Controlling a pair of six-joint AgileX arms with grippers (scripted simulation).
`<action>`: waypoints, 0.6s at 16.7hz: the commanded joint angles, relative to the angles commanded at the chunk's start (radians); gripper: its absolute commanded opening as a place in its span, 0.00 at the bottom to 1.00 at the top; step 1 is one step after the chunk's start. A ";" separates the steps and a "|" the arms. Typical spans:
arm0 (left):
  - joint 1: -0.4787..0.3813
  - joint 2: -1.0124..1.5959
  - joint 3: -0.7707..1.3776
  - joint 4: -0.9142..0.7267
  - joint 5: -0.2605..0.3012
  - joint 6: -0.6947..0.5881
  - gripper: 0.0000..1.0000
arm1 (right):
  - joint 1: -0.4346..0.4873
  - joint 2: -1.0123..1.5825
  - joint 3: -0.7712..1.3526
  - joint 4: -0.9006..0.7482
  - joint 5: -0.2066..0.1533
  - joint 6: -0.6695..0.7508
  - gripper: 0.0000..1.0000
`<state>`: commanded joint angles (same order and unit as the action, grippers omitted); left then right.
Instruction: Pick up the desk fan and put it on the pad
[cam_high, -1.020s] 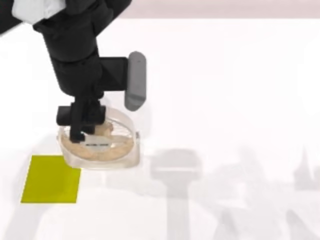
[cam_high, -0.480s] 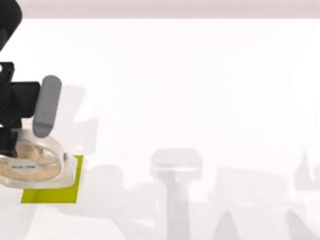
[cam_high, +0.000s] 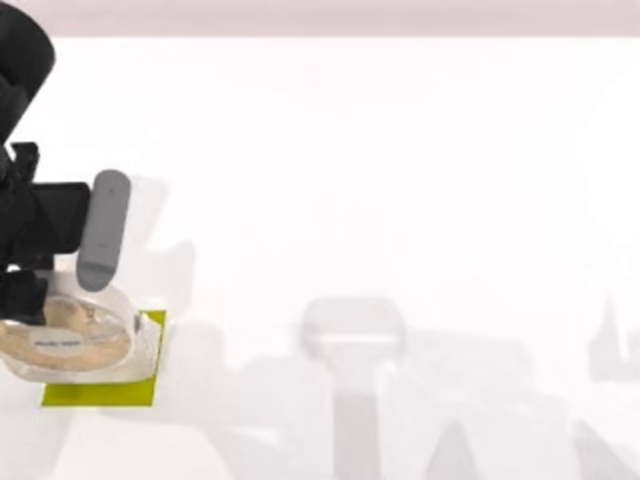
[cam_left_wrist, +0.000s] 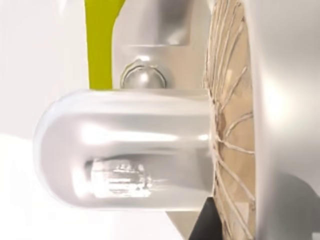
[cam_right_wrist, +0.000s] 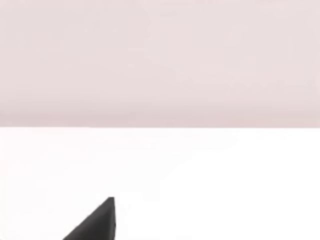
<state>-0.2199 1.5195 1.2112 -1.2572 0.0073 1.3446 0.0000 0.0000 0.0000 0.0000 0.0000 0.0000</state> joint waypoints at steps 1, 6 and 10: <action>0.000 0.003 -0.020 0.024 0.000 0.001 0.00 | 0.000 0.000 0.000 0.000 0.000 0.000 1.00; 0.001 0.006 -0.036 0.041 0.000 0.003 0.00 | 0.000 0.000 0.000 0.000 0.000 0.000 1.00; 0.001 0.006 -0.036 0.041 0.000 0.003 0.30 | 0.000 0.000 0.000 0.000 0.000 0.000 1.00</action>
<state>-0.2191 1.5257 1.1748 -1.2163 0.0077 1.3474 0.0000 0.0000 0.0000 0.0000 0.0000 0.0000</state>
